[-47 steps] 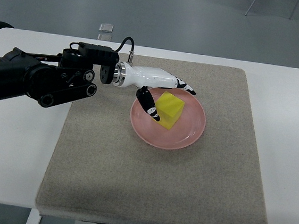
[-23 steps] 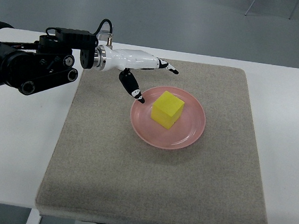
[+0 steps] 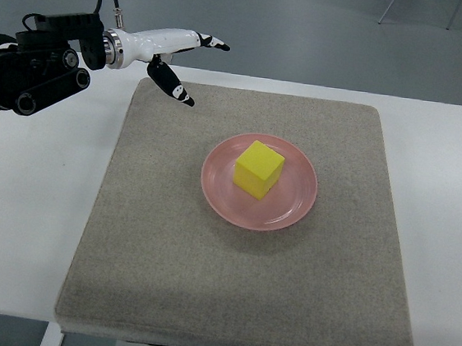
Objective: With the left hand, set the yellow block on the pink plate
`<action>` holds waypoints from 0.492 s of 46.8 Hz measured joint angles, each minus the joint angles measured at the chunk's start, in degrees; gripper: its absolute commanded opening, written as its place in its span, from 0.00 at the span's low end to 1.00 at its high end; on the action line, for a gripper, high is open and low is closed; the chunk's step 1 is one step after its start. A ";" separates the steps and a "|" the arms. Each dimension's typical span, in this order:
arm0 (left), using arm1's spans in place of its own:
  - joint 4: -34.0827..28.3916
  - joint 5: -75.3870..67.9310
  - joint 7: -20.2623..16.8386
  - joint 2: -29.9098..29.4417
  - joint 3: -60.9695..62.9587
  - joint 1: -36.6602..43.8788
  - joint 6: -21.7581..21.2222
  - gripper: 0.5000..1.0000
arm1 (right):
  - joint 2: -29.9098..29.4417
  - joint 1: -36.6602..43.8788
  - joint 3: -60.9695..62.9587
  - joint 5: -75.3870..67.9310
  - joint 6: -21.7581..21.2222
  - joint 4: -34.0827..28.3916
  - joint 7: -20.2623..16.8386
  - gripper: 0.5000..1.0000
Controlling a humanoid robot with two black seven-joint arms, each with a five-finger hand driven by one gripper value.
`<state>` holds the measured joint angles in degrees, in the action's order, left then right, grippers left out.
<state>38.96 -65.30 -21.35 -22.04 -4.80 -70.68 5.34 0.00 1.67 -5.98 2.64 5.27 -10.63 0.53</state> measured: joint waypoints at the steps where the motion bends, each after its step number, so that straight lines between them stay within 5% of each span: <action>1: -0.42 0.82 0.00 0.08 -0.08 0.19 0.00 0.98 | 0.00 0.00 0.00 0.00 0.00 0.00 0.00 0.85; 13: -10.73 17.59 0.95 4.40 -0.17 2.78 -0.35 0.98 | 0.00 0.01 0.00 0.00 0.00 0.00 0.00 0.85; 23: -14.88 29.49 3.36 6.76 -0.25 4.07 -6.57 0.98 | 0.00 0.01 0.00 0.00 0.00 0.00 0.00 0.85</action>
<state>24.08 -35.81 -17.99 -15.28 -5.05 -66.61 -1.23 0.00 1.68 -5.98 2.64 5.27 -10.63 0.53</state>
